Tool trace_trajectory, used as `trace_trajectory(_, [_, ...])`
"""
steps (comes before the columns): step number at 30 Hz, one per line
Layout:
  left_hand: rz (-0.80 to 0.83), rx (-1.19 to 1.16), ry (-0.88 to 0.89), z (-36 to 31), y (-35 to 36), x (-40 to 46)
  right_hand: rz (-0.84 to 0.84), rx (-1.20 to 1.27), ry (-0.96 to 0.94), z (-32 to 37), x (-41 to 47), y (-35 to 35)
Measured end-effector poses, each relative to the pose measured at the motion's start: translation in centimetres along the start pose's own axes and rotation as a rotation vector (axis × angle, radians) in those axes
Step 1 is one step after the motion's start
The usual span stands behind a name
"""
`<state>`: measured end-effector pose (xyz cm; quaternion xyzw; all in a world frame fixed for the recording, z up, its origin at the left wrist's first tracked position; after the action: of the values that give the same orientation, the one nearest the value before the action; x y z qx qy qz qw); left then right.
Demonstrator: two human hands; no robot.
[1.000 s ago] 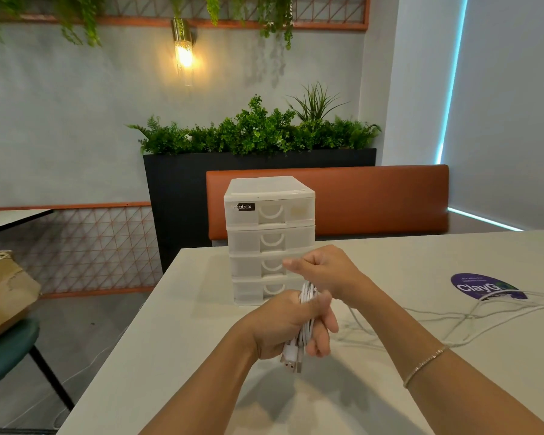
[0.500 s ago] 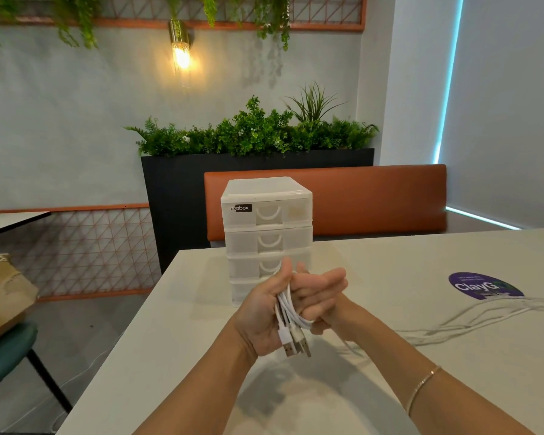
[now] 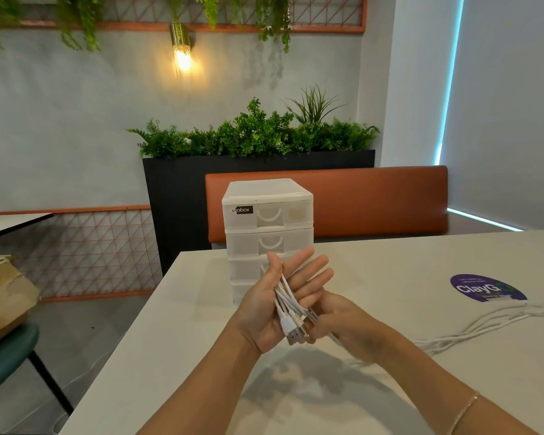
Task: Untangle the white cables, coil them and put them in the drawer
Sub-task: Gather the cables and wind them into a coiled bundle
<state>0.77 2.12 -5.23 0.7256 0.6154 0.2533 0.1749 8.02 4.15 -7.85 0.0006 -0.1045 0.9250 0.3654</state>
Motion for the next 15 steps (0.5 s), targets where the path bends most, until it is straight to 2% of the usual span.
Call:
trace_trajectory(2, [-0.009,0.077,-0.015,0.2,-0.2,0.0,-0.008,0.005,-0.011,-0.1,-0.1,-0.3])
trace_trajectory(3, [-0.010,0.111,-0.017,0.2,-0.3,0.1,-0.086,-0.034,-0.036,0.0,-0.3,-0.8])
trace_trajectory(6, [-0.016,0.204,-0.018,0.1,-0.6,0.1,-0.541,-0.313,-0.200,2.3,-1.9,-3.0])
trace_trajectory(7, [-0.017,0.232,-0.020,0.2,-0.7,0.1,-0.660,-0.433,-0.282,3.3,-2.5,-3.2])
trace_trajectory(8, [-0.017,0.262,-0.024,0.3,-0.8,0.2,-0.709,-0.561,-0.362,4.3,-2.9,-2.9])
trace_trajectory(11, [-0.006,0.349,-0.045,0.8,-0.8,0.3,-0.614,-0.788,-0.412,5.6,-2.6,-1.0])
trace_trajectory(15, [0.018,0.379,-0.066,1.0,-0.7,0.2,-0.551,-0.874,-0.391,5.6,-2.1,-0.1])
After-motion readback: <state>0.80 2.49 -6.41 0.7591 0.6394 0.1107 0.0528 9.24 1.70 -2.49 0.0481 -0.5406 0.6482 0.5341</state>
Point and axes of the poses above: each hand's wrist, its own x-axis towards the middle knuckle, its own y-axis out of the palm, z = x × y, the point moved 7 cm from there along x, towards the middle knuckle
